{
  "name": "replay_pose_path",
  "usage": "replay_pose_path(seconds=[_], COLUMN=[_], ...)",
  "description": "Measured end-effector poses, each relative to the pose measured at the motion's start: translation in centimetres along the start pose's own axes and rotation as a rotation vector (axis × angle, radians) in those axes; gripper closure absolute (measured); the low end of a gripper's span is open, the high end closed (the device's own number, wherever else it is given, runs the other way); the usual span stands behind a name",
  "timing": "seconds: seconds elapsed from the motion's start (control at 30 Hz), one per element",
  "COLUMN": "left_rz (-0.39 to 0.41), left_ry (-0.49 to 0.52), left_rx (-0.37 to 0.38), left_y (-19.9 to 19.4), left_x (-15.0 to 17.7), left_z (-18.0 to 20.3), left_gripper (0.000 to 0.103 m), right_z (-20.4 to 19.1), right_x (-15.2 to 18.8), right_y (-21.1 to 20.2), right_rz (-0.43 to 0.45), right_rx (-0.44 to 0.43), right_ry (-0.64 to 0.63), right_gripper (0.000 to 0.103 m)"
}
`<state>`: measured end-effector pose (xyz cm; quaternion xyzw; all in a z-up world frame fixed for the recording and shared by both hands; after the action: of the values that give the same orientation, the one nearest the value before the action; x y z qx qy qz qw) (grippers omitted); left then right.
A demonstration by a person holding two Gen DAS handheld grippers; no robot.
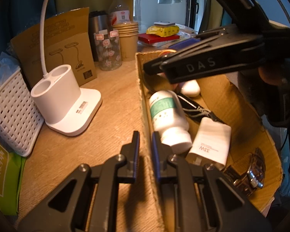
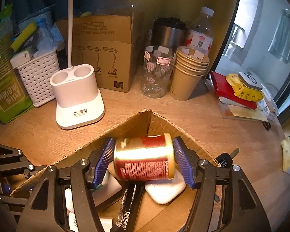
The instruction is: Organize rigid objects
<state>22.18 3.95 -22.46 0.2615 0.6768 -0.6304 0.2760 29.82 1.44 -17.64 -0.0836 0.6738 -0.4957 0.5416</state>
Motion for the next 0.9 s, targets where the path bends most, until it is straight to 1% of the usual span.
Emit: replay_pose_path(seconds=[0.1,0.2,0.43,0.6,0.8,0.9], left_rz=[0.001,0.001,0.003,0.004,0.004,0.004], left_ry=[0.000,0.001,0.003,0.003,0.003,0.003], left_rx=[0.000,-0.001,-0.003,-0.005,-0.005,-0.005], left_y=[0.0,0.0,0.0,-0.1,-0.1,-0.1], left_x=[0.0,0.0,0.0,0.0,0.0,0.0], left_z=[0.1,0.1,0.2,0.2,0.2,0.2], left_gripper=[0.088,0.088,0.088,0.088,0.088,0.088], right_z=[-0.1,-0.2,0.4,1.5,3.8,4.8], right_x=[-0.2,-0.3,-0.6,-0.6,0.1,0.5], right_y=[-0.3,-0.7,-2.5,-3.9,-5.4,-5.9], right_rz=[0.010,0.018,0.050,0.073,0.088,0.094], right_rx=[0.002,0.005,0.020,0.041,0.077,0.076], right_ry=[-0.001,-0.005,0.014,0.038,0.083,0.116], right_gripper=[0.035,0.031,0.031,0.031,0.031,0.031])
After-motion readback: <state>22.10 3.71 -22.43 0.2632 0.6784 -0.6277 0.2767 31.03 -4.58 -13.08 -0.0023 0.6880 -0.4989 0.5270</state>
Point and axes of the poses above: each gripper's, at about its wrist camera, not at the fingertips, and y roughly the way its jaws point, z to its right, x to its underside, the point moved 10 cm from there along y, roughly the way its jaws point, and after that the axes turned 4 degrees about -x, right-handed, at the moved point
